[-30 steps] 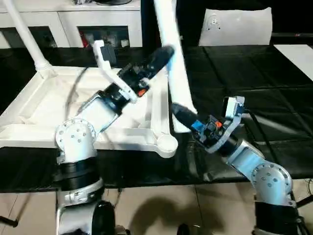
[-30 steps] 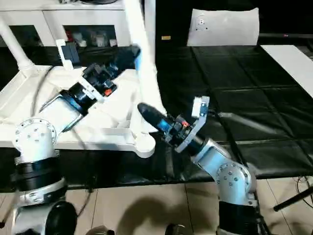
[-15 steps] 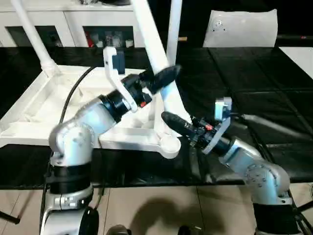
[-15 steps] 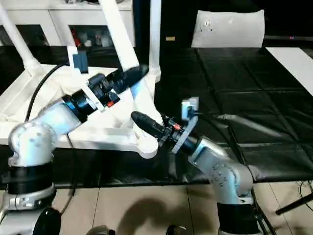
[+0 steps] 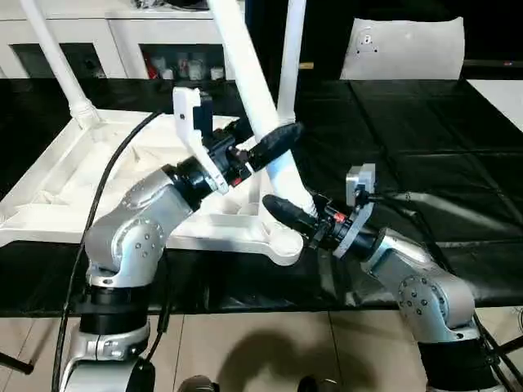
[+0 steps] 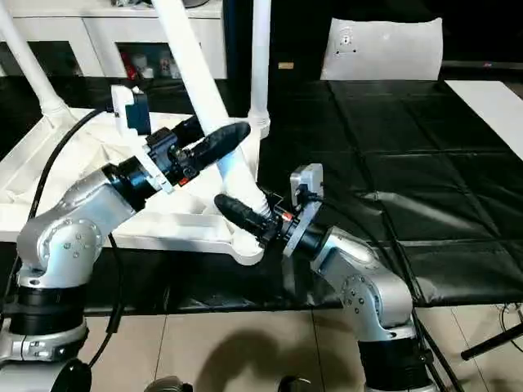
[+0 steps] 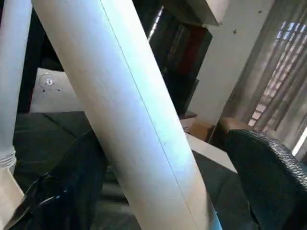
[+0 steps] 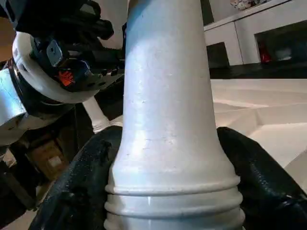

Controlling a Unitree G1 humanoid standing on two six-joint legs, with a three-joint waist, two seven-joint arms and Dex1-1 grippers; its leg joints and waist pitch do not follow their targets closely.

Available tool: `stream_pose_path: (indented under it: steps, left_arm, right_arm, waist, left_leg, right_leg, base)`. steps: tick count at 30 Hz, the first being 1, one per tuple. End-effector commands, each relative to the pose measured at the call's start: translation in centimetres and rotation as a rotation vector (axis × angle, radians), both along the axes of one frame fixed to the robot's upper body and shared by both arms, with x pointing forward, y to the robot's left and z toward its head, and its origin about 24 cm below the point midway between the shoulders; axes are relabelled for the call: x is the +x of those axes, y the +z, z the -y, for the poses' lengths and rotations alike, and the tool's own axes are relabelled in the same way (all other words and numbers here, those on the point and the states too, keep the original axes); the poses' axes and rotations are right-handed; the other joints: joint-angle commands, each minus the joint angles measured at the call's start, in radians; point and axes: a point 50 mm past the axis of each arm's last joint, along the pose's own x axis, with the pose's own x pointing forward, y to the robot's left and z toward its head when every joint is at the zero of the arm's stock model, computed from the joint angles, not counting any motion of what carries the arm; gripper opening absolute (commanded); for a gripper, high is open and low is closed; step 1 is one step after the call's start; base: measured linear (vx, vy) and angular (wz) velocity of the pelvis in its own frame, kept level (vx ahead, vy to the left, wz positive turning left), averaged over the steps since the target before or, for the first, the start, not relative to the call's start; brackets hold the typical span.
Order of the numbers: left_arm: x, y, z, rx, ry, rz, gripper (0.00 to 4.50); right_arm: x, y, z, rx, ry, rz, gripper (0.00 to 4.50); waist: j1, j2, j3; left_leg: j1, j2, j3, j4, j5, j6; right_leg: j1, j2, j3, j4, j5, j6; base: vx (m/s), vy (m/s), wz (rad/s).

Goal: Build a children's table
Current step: Pick table leg

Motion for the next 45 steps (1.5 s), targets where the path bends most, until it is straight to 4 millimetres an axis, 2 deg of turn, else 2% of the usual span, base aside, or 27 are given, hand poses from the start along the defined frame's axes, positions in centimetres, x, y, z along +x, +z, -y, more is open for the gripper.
stream_pose_path:
  steps: [1,4,5,6,14,26,29,31,32,33,35,42,45]
  left_arm:
    - [-0.5,0.7,0.7,0.011,-0.046,0.054,3.79]
    - [-0.5,0.8,0.6,0.009,-0.044,0.061,3.54]
    - [-0.5,0.7,0.6,0.011,-0.043,0.065,3.31]
    - [-0.5,0.7,0.5,0.012,-0.042,0.067,3.31]
    - [-0.3,0.3,0.2,0.039,-0.050,0.072,2.58]
    - [-0.3,0.4,0.3,-0.025,-0.071,0.010,2.09]
    - [0.3,0.9,-0.1,-0.068,-0.029,-0.016,2.02]
    - [0.8,1.0,-0.4,-0.034,0.029,-0.012,1.98]
    - [0.8,1.0,-0.4,-0.034,0.029,-0.012,1.97]
    - [1.2,0.9,-0.7,0.012,0.065,0.001,1.97]
    - [1.3,0.9,-0.8,0.029,0.080,0.007,1.95]
    - [2.1,1.0,-1.4,0.064,0.167,-0.012,1.88]
    - [2.4,0.7,-1.8,0.091,0.197,-0.023,1.87]
  right_arm:
    - [-0.1,-0.5,-0.3,-0.029,0.014,-0.007,2.77]
    - [0.0,-0.5,-0.4,-0.036,0.014,-0.003,2.77]
    - [0.0,-0.6,-0.4,-0.038,0.016,-0.002,2.77]
    - [0.0,-0.6,-0.4,-0.039,0.017,0.000,2.77]
    - [-0.1,-0.7,-0.4,-0.051,0.026,0.010,2.77]
    - [0.2,-0.7,-0.3,-0.077,0.016,0.036,2.77]
    - [0.3,-0.8,-0.3,-0.101,0.001,0.044,2.77]
    - [0.5,-0.9,-0.3,-0.108,-0.015,0.036,2.77]
    - [0.5,-0.9,-0.3,-0.108,-0.015,0.036,3.12]
    - [0.6,-0.8,-0.3,-0.109,-0.022,0.041,3.12]
    - [0.7,-0.8,-0.3,-0.111,-0.022,0.049,3.46]
    - [0.5,-0.7,-0.2,-0.095,0.010,0.066,3.92]
    - [1.0,-0.1,0.6,-0.040,-0.046,0.059,4.20]
  waist:
    - [-0.004,-0.004,-0.088]
    - [-0.004,-0.004,-0.089]
    - [-0.003,-0.004,-0.089]
    - [-0.004,-0.004,-0.089]
    - [-0.004,-0.004,-0.089]
    - [-0.004,-0.002,-0.090]
    - [-0.004,-0.003,-0.089]
    - [-0.004,-0.003,-0.090]
    - [-0.005,-0.003,-0.090]
    - [-0.005,-0.001,-0.090]
    - [-0.005,-0.002,-0.091]
    - [-0.006,-0.001,-0.091]
    - [-0.004,-0.001,-0.092]
  left_leg:
    - [-0.002,-0.002,0.016,-0.071,-0.122,0.050]
    - [-0.001,-0.001,0.016,-0.071,-0.114,0.052]
    - [-0.002,-0.001,0.017,-0.071,-0.114,0.052]
    - [-0.002,-0.001,0.016,-0.071,-0.114,0.052]
    - [-0.001,-0.002,0.018,-0.070,-0.111,0.053]
    - [-0.001,-0.001,0.019,-0.069,-0.114,0.050]
    - [-0.001,-0.002,0.019,-0.069,-0.120,0.051]
    - [0.000,-0.003,0.018,-0.069,-0.114,0.053]
    - [0.001,-0.003,0.018,-0.069,-0.112,0.053]
    - [0.000,-0.002,0.018,-0.069,-0.108,0.054]
    - [0.000,-0.002,0.017,-0.069,-0.102,0.053]
    - [0.001,-0.003,0.018,-0.068,-0.112,0.054]
    - [0.001,-0.001,0.017,-0.068,-0.108,0.058]
  right_leg:
    - [0.070,-0.045,0.042,-0.071,-0.441,-0.020]
    - [0.070,-0.045,0.044,-0.067,-0.421,-0.033]
    - [0.070,-0.045,0.044,-0.067,-0.419,-0.035]
    - [0.071,-0.045,0.044,-0.066,-0.417,-0.036]
    - [0.071,-0.045,0.046,-0.066,-0.420,-0.037]
    - [0.072,-0.045,0.047,-0.062,-0.405,-0.055]
    - [0.072,-0.043,0.045,-0.064,-0.418,-0.051]
    - [0.072,-0.042,0.045,-0.065,-0.412,-0.046]
    - [0.072,-0.042,0.045,-0.063,-0.409,-0.046]
    - [0.071,-0.041,0.046,-0.063,-0.403,-0.047]
    - [0.072,-0.042,0.047,-0.060,-0.390,-0.050]
    - [0.073,-0.042,0.046,-0.061,-0.397,-0.049]
    - [0.073,-0.043,0.046,-0.061,-0.391,-0.053]
  base:
    - [0.000,0.000,0.00]
    - [0.000,0.000,0.00]
    - [0.000,0.000,0.00]
    - [0.000,0.000,0.00]
    - [0.000,0.000,0.00]
    - [0.000,0.000,0.00]
    - [0.000,0.000,0.00]
    - [0.000,0.000,0.00]
    - [0.000,0.000,0.00]
    - [0.000,0.000,0.00]
    - [0.000,0.000,0.00]
    - [0.000,0.000,0.00]
    - [0.000,0.000,0.00]
